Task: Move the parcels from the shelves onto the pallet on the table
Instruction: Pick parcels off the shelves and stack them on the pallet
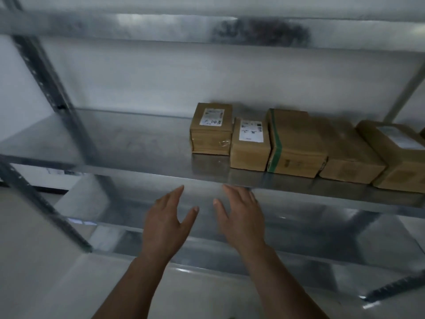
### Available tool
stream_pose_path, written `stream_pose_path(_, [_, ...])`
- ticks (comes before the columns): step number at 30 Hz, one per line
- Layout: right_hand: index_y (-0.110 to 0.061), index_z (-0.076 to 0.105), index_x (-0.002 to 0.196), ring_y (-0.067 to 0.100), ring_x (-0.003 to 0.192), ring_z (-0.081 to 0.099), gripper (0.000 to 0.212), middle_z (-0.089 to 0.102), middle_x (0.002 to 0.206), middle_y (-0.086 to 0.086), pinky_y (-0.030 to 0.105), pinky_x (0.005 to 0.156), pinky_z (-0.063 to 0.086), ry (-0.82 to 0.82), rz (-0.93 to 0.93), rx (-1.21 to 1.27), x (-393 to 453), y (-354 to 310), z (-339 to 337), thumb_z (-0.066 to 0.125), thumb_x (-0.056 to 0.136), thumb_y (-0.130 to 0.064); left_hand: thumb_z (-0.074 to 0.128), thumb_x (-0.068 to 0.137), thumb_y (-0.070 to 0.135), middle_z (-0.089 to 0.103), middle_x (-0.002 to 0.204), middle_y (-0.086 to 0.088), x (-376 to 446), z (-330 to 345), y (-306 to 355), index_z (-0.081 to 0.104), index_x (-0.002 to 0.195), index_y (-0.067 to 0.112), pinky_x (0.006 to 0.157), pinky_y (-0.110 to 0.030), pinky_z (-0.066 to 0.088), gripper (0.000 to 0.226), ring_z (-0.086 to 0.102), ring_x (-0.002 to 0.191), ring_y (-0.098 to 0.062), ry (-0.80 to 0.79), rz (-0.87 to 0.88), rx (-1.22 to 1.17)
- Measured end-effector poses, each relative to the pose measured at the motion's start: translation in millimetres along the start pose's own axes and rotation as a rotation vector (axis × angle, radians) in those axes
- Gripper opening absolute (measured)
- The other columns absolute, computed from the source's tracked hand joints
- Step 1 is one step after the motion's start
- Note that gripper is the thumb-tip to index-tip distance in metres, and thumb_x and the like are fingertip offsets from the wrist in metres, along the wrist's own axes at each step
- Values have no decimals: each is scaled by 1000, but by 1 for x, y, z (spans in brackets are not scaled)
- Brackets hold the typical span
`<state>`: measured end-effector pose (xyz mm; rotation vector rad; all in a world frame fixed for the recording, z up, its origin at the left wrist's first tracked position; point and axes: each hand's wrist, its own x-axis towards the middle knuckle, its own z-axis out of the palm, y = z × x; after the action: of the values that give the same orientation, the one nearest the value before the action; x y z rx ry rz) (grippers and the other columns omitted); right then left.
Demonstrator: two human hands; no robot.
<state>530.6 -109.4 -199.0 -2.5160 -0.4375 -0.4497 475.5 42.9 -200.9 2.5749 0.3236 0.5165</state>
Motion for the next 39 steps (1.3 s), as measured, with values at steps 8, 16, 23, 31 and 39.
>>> stream_pose_path(8, [-14,59,125,27,114,55,57,61,121,7,39,93,43,-12,48,-4,100,19,28,33,88,-50,45,84,54,62,121,-13,117,21,8,52,131,10,89,-33,41,65,58,109,-30,14,112,-12])
stream_pose_path(16, [-7,52,131,29,118,49,45,58,124,13,41,101,37,-12,107,-20,175,20,44,52,95,-32,57,89,43,49,138,-9,196,38,-5,39,141,17,97,-34,38,61,43,125,-26,-64,80,-61])
stream_pose_path(23, [-8,45,130,25,120,42,43,51,131,9,36,99,35,-90,251,-154,228,16,52,44,96,-34,51,88,49,42,142,-5,265,52,-25,29,144,25,98,-40,39,64,39,128,-26,-243,51,-103])
stream_pose_path(31, [-10,55,115,25,114,47,35,60,115,10,39,100,36,-139,340,-278,247,-1,74,39,96,-35,48,93,43,60,122,-1,295,51,-40,50,128,24,79,-26,35,40,56,109,-22,-364,-117,-347])
stream_pose_path(39, [-12,52,124,16,96,54,35,58,109,4,26,75,37,-59,317,-125,228,-42,95,46,96,-32,48,94,38,65,116,-5,283,21,-86,58,119,18,83,-31,40,34,59,103,-24,-181,-243,-349])
